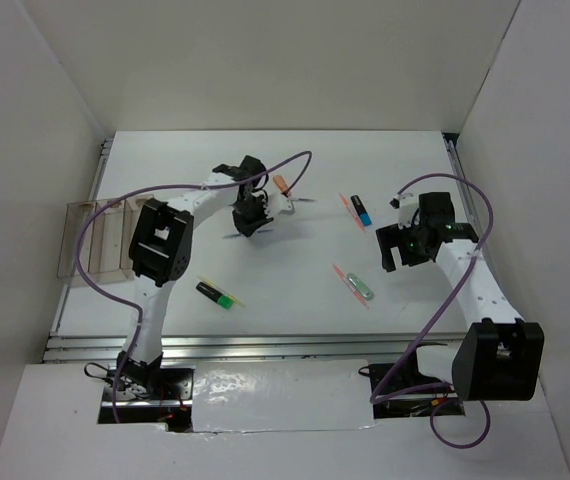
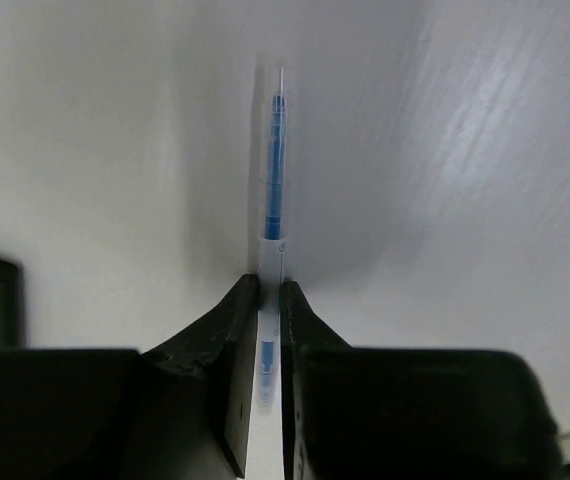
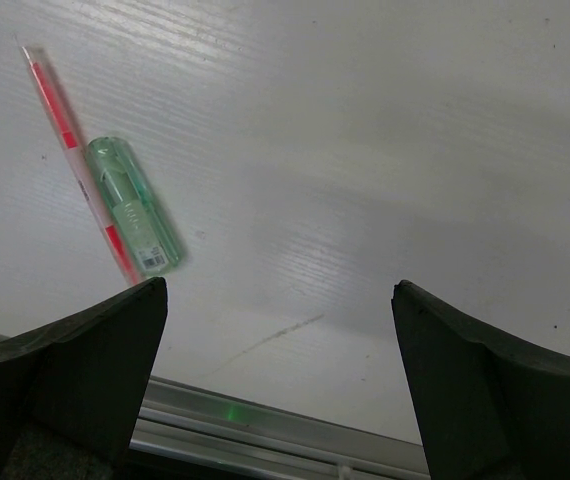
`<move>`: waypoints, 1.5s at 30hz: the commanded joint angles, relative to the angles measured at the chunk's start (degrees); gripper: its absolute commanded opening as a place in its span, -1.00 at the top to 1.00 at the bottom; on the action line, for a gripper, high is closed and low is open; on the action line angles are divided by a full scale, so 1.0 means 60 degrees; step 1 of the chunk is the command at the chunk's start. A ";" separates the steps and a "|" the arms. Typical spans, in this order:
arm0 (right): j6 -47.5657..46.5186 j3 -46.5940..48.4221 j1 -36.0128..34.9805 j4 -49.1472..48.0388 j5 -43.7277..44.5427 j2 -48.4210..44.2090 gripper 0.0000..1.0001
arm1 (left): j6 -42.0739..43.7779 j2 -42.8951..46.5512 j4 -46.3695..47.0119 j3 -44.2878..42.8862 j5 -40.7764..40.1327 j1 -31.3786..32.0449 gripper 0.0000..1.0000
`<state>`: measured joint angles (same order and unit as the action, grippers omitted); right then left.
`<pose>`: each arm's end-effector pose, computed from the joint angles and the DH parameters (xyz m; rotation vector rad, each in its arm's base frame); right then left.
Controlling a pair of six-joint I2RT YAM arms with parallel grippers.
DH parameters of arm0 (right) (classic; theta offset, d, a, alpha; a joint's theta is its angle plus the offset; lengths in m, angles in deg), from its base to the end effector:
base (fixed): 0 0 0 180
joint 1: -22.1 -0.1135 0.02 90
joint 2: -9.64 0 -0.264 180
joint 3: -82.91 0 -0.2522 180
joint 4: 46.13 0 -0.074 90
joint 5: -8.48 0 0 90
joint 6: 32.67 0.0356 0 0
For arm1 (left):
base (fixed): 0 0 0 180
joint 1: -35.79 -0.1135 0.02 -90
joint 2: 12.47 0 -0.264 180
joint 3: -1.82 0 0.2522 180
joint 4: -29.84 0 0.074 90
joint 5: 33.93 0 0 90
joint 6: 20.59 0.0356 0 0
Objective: Sort the stationery into containers
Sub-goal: Pick up the pen from the center of the board, then place the pen in the storage box.
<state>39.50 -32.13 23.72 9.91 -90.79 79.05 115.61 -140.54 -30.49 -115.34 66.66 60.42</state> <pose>0.2324 -0.0008 0.2461 -0.4225 2.5724 0.0923 0.4204 -0.1999 0.1704 1.6466 2.2422 -0.1673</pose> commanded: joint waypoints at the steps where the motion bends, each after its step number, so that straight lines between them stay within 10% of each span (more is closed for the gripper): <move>1: 0.0012 0.0388 -0.0096 0.0190 -0.0050 -0.0405 -0.98 | -0.1455 0.1124 -0.0866 -0.0184 0.0445 -0.0206 1.00; 8: 0.0129 0.0490 -0.0140 0.0219 -0.0416 -0.0420 -0.97 | -0.5028 0.3765 -0.1977 -0.1283 0.0697 -0.2547 1.00; 20: 0.0349 0.0417 -0.0506 -0.0060 -0.0753 -0.0040 -0.95 | -0.4857 0.4926 -0.2229 0.0050 -0.1996 -0.8553 1.00; 34: 0.0217 0.0432 -0.0608 0.0043 -0.0622 -0.0083 -0.95 | -0.4945 0.3211 -0.1219 0.0429 -0.3288 -0.8923 0.99; 45: 0.0041 0.0432 -0.0623 0.0409 -0.0783 -0.0288 -0.94 | -0.5443 0.2728 -0.0311 0.1441 -0.3640 -0.8923 0.61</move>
<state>40.70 -31.19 20.56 10.63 -94.53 78.99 84.92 -123.64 -34.95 -106.75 45.74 7.04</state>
